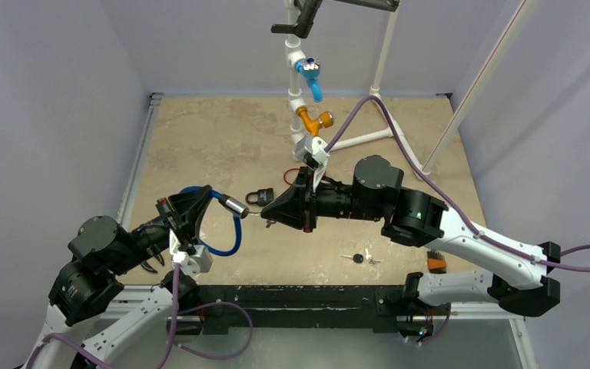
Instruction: Unlock with the key
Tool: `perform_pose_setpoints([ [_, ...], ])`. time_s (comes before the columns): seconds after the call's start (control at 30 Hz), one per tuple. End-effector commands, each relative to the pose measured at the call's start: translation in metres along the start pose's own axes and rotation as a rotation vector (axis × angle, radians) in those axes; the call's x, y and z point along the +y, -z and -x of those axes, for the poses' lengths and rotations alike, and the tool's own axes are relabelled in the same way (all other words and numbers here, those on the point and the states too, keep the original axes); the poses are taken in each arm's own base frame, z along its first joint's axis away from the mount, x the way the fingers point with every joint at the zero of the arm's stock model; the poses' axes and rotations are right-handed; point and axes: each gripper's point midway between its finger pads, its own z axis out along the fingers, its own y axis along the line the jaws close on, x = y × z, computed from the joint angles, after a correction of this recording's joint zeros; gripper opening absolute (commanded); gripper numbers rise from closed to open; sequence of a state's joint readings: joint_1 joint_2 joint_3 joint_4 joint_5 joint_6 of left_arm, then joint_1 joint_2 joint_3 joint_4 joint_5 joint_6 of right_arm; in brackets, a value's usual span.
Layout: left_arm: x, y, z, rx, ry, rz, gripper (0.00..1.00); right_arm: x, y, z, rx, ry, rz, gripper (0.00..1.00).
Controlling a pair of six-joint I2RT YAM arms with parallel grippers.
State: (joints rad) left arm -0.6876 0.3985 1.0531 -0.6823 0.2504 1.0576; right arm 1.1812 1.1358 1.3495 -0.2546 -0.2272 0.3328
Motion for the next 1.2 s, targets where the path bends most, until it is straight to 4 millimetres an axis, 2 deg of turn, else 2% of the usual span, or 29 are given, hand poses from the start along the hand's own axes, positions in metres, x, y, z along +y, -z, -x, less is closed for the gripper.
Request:
perform_pose_setpoints([
  [0.0, 0.026, 0.009, 0.019, -0.062, -0.021, 0.081, 0.00, 0.012, 0.011, 0.027, -0.096, 0.014, 0.039, 0.00],
  [1.17, 0.025, 0.009, 0.017, -0.050, -0.021, 0.082, 0.00, 0.014, -0.001, 0.018, -0.066, 0.006, 0.074, 0.00],
])
